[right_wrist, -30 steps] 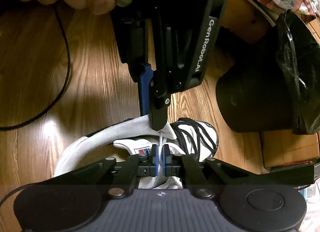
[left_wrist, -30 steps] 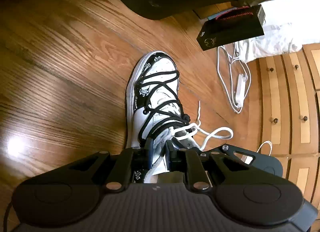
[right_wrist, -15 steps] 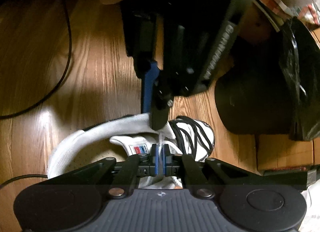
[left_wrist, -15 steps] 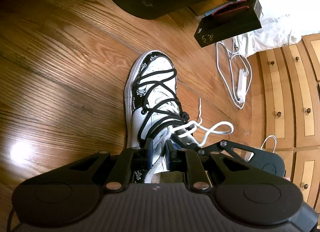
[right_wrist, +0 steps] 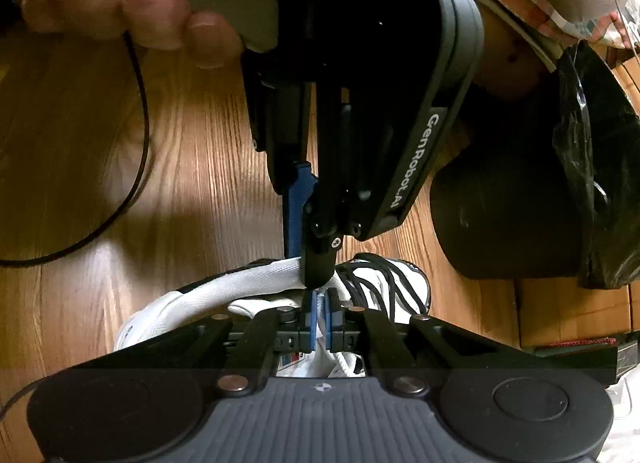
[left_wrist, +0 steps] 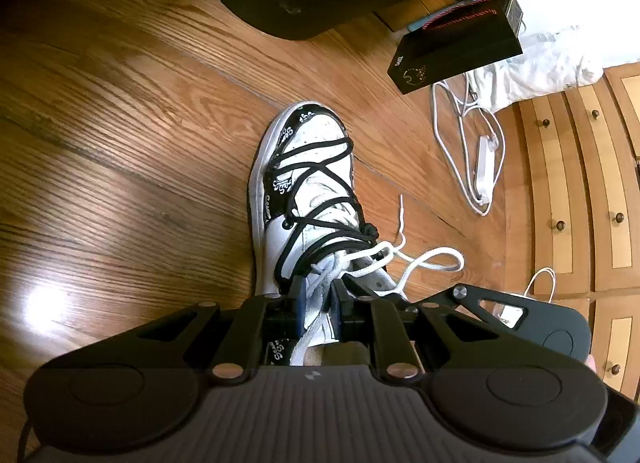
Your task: Lace up shoes with both hands
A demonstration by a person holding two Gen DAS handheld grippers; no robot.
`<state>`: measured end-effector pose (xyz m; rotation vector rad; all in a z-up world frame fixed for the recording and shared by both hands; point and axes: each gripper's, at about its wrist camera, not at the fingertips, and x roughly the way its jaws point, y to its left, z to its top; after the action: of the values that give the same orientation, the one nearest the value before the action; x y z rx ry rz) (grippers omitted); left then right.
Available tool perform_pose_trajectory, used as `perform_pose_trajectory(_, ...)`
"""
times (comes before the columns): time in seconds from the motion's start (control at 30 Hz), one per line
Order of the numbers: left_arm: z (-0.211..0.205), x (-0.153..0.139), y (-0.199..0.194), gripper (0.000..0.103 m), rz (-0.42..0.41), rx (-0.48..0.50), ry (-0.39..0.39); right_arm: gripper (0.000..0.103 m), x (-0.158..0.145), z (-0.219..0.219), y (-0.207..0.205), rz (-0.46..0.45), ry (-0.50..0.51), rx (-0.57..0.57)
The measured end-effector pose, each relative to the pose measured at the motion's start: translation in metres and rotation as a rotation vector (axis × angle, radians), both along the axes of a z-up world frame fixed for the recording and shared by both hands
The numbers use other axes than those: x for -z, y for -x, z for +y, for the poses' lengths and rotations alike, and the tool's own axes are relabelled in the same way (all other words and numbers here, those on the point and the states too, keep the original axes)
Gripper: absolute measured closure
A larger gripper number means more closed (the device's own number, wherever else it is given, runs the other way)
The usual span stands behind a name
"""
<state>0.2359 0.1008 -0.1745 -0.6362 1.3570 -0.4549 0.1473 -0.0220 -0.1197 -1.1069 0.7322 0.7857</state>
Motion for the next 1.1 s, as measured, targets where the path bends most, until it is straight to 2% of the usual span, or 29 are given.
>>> perform_pose_trajectory(0.23,-0.001,-0.001,0.000,0.088,-0.002,0.003,-0.003,0.099,-0.002,-0.001,-0.001,0.000,-0.006,-0.010)
perform_pose_trajectory(0.33,0.000,-0.001,0.000,0.088,-0.002,0.003,-0.001,0.097,-0.003,-0.001,0.002,-0.031,0.010,-0.036)
perform_pose_trajectory(0.53,-0.001,-0.001,0.000,0.088,-0.003,0.004,-0.001,0.097,-0.015,-0.006,0.003,-0.029,0.000,-0.042)
perform_pose_trajectory(0.6,-0.001,0.000,0.000,0.088,-0.001,0.001,0.000,0.093,-0.015,-0.007,0.002,-0.033,0.005,-0.041)
perform_pose_trajectory(0.67,-0.001,0.000,0.000,0.087,-0.001,0.000,0.001,0.088,-0.012,-0.009,0.000,-0.019,0.026,-0.039)
perform_pose_trajectory(0.8,-0.002,0.000,0.001,0.087,-0.004,0.002,-0.001,0.088,-0.006,-0.012,-0.003,-0.005,0.057,-0.032)
perform_pose_trajectory(1.0,-0.003,-0.001,0.001,0.087,-0.005,0.002,-0.002,0.088,0.004,-0.009,0.002,-0.067,0.105,-0.077)
perform_pose_trajectory(1.1,-0.004,-0.002,0.001,0.088,-0.006,0.003,-0.003,0.090,0.007,-0.007,0.001,-0.060,0.116,-0.078)
